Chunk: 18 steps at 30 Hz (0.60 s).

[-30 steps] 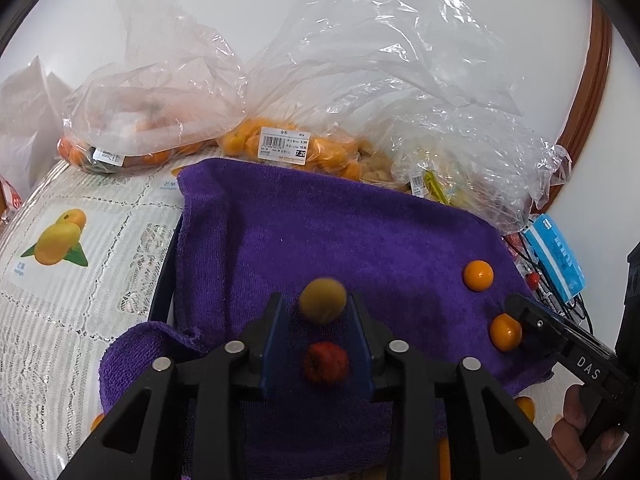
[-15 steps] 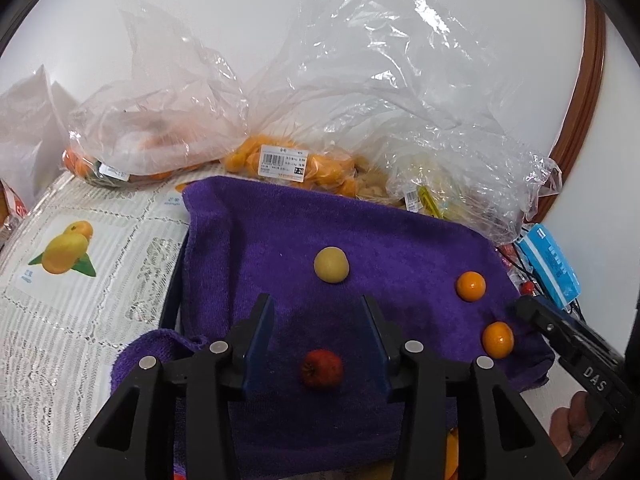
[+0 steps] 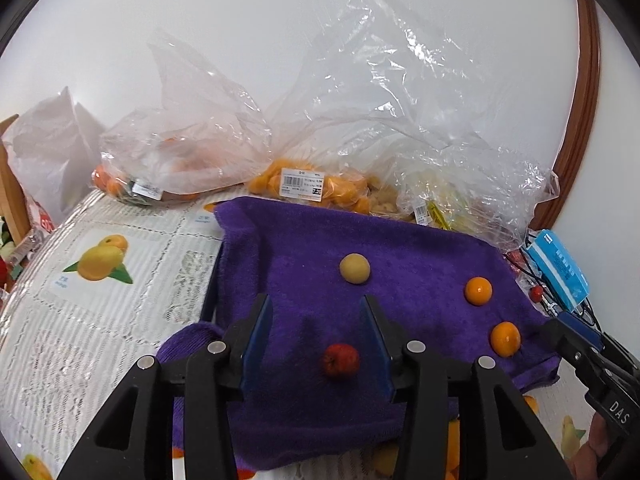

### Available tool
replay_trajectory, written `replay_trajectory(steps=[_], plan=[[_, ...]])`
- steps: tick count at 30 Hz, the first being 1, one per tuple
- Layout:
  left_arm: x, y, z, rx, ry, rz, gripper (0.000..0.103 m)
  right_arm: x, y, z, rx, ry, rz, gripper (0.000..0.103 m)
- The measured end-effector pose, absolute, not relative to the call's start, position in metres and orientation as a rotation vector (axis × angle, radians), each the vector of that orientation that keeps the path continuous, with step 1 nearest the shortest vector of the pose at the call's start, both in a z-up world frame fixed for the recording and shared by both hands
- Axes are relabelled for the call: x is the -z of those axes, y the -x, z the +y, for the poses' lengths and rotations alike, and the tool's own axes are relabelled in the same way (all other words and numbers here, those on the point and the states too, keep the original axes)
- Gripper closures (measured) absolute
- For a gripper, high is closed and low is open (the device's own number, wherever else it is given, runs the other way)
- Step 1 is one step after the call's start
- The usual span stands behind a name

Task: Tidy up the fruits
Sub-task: 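Move both grippers back from the towel toward the fruit row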

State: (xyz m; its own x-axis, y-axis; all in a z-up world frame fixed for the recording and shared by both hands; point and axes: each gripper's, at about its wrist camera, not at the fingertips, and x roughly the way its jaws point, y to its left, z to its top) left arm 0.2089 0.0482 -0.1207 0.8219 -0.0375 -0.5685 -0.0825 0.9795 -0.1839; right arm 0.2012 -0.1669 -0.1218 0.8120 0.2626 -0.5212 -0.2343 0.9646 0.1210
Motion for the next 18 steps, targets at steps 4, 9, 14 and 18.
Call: replay_trajectory(steps=[4, 9, 14, 18], plan=[[0.122, -0.197, 0.046, -0.031, 0.189, 0.594, 0.059, 0.126, -0.189, -0.172, -0.269, -0.067, 0.565, 0.049], [0.125, -0.176, 0.049, -0.049, 0.184, 0.588, 0.058, 0.132, -0.173, -0.176, -0.274, -0.079, 0.570, 0.045], [0.126, -0.157, 0.055, -0.060, 0.204, 0.589, 0.058, 0.142, -0.168, -0.181, -0.274, -0.099, 0.609, 0.044], [0.128, -0.148, 0.058, -0.068, 0.214, 0.592, 0.057, 0.146, -0.163, -0.181, -0.272, -0.093, 0.615, 0.044]])
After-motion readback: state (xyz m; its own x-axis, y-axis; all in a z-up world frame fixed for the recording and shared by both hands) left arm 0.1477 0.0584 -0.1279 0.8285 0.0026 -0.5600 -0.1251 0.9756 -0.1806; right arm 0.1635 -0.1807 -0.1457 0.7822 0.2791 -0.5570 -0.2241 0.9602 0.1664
